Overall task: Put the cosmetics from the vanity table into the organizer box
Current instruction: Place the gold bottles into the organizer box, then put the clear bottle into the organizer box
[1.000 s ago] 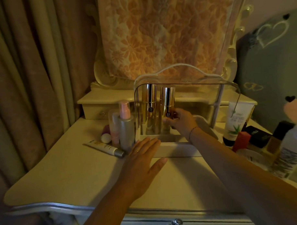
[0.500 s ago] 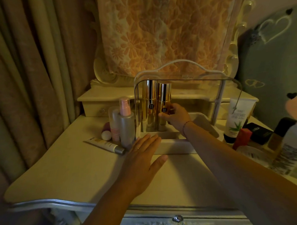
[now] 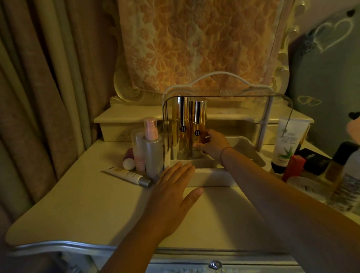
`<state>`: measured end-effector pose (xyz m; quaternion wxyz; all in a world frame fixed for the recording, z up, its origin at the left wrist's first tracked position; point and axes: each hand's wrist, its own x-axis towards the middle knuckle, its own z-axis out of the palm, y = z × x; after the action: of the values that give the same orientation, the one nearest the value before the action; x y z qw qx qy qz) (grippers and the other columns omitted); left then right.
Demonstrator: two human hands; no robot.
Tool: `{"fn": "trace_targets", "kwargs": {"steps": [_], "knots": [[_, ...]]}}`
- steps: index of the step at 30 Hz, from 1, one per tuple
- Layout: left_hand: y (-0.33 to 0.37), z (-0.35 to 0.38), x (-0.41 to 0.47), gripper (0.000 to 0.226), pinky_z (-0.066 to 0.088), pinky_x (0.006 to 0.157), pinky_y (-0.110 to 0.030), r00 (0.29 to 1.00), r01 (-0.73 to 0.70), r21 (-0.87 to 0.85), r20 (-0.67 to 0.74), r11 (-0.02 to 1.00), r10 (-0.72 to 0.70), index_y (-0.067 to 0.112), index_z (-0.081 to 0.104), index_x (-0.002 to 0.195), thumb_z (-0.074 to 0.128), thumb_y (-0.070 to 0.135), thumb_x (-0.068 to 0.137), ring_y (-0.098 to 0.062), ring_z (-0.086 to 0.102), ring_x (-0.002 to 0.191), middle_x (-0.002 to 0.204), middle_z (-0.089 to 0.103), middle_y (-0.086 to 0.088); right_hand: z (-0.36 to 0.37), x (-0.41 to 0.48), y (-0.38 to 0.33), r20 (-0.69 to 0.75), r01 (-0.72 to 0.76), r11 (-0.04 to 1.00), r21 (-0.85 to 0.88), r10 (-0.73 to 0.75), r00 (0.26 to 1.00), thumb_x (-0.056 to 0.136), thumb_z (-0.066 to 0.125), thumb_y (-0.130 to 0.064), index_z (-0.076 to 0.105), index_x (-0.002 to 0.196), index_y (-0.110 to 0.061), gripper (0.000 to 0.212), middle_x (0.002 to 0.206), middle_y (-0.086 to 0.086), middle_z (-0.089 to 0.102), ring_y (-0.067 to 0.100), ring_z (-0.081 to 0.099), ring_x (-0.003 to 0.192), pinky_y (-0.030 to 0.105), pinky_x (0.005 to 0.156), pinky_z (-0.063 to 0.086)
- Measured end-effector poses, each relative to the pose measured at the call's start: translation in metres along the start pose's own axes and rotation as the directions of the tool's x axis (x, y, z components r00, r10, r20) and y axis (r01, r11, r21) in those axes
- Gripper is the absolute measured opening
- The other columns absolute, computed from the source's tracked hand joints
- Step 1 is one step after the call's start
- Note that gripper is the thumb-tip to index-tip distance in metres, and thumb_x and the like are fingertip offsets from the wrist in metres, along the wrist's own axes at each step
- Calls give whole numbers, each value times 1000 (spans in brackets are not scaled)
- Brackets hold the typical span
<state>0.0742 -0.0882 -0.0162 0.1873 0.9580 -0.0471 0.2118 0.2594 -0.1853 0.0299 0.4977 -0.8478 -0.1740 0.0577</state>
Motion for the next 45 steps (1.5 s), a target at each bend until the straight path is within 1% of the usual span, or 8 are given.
{"fn": "trace_targets", "kwargs": {"steps": [14,20,23,26,31,38,42,45], "knots": [[-3,1,0,71,-11,108,-12,1000,-10,-23,-11,1000,9,32,19,144,15,66,82,5,-1,139,154,17,14,-11,-16,-4,-75,86,992,-94,-93,993,82,70,-27,50,127,-11,51,118,6,60,22,56,110,31,87,46],[-5,2,-1,65,1,114,-22,999,-16,-53,-28,998,15,28,24,144,28,62,89,-1,7,141,153,21,11,-41,-83,11,-267,289,946,-146,-319,909,83,69,-28,55,122,-18,42,120,-1,58,11,53,111,23,89,43],[-4,2,0,83,1,113,-21,998,-38,-39,-41,999,37,26,26,143,13,77,78,-1,9,140,149,20,14,-62,-127,29,-302,380,913,-149,-408,861,83,69,-26,57,116,-21,36,116,-5,58,10,54,107,27,90,48],[-6,2,0,90,5,114,-25,998,-50,-34,-49,998,49,25,28,142,7,81,74,-3,14,139,148,25,11,-88,-163,47,-351,396,906,-151,-423,835,83,69,-25,55,112,-29,32,107,-20,54,5,55,103,21,88,47],[-7,2,0,92,15,116,-36,998,-25,-62,-52,998,22,23,34,141,13,82,73,-7,20,138,148,33,4,-122,-200,77,-436,306,942,-136,-334,835,83,69,-24,59,111,-25,30,107,-12,61,3,57,101,7,81,44],[-15,9,2,78,16,113,-36,998,-11,-31,-58,999,9,30,32,140,21,75,77,-7,22,135,148,35,1,-168,-233,113,-601,253,962,-101,-261,755,77,75,-19,61,92,-31,24,90,-11,65,-3,59,85,6,71,45],[-27,15,4,65,19,113,-42,999,-21,-34,-47,999,20,43,25,138,25,74,80,-11,23,138,147,34,6,-189,-233,138,-740,203,979,-7,-142,658,72,79,-21,55,85,-21,27,81,-4,56,9,51,74,20,68,44],[-35,20,8,65,22,111,-43,998,-25,-81,-52,996,21,40,33,136,29,73,80,-7,27,133,140,38,11,-204,-223,150,-779,147,989,4,-89,621,69,82,-23,47,93,-23,42,94,2,50,18,49,86,27,77,44]]}}
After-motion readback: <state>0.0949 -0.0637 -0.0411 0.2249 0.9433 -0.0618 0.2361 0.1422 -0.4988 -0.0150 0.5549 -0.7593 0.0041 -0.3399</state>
